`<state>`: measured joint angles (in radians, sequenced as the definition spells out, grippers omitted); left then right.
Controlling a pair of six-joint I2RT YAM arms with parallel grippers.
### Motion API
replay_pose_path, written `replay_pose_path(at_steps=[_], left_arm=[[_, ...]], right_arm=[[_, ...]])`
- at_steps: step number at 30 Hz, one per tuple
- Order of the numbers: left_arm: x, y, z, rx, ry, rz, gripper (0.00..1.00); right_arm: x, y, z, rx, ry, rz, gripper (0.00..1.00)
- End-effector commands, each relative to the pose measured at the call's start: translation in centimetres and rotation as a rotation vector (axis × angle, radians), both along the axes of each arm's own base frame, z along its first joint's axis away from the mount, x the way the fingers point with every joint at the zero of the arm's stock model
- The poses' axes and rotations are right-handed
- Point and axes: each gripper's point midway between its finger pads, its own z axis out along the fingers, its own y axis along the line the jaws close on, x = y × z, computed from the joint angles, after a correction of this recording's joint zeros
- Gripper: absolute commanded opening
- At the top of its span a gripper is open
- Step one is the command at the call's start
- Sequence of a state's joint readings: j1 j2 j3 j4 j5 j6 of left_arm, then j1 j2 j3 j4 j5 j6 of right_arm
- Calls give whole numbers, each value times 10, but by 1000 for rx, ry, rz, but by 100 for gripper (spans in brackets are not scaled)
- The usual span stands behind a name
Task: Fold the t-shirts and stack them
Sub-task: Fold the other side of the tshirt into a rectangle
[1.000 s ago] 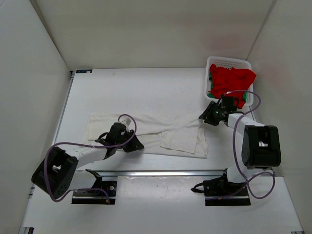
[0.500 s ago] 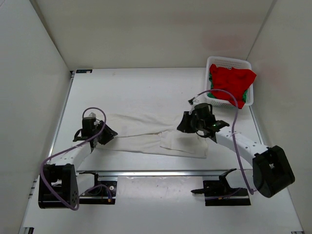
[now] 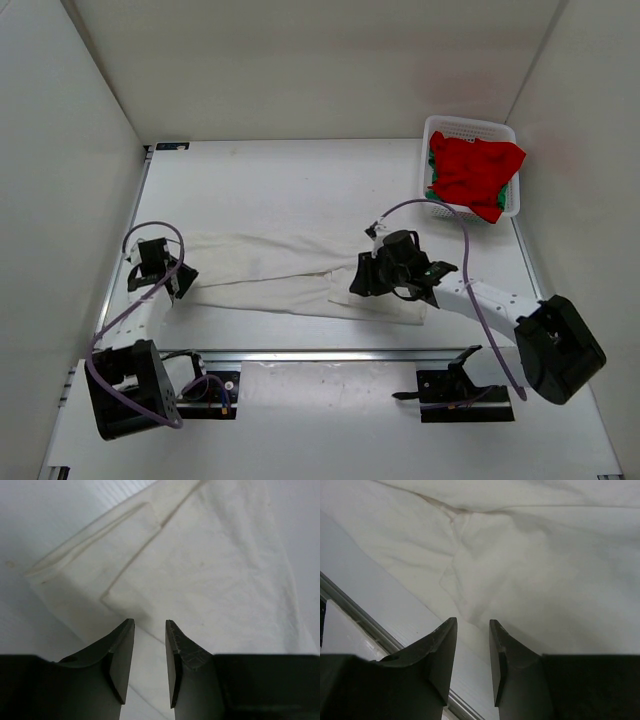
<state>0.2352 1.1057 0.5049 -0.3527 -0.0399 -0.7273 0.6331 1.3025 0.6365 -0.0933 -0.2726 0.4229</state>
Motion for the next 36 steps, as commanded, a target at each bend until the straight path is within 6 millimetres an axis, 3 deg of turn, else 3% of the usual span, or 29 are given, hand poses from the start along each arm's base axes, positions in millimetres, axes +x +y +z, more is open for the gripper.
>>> replay_pose_path(at_steps=[1, 5, 12, 17, 23, 26, 30, 36], left_arm=[[-21, 16, -7, 17, 39, 124, 43], [-27, 30, -6, 35, 20, 207, 47], [-17, 19, -18, 4, -8, 204, 48], [-6, 12, -23, -33, -28, 188, 35], [29, 7, 2, -40, -111, 145, 18], [37, 3, 9, -39, -113, 115, 19], [27, 12, 6, -27, -123, 147, 32], [18, 14, -4, -8, -86, 143, 36]], right_arm=[[8, -8, 21, 74, -68, -25, 31], [4, -17, 24, 74, -78, -37, 31], [-4, -10, 32, 115, -90, -5, 31], [-4, -10, 35, 125, -102, -2, 32], [-5, -12, 31, 122, -83, -5, 32], [-4, -14, 32, 122, -84, -16, 32], [-5, -19, 30, 119, -77, -29, 32], [-8, -23, 26, 117, -62, -37, 32]])
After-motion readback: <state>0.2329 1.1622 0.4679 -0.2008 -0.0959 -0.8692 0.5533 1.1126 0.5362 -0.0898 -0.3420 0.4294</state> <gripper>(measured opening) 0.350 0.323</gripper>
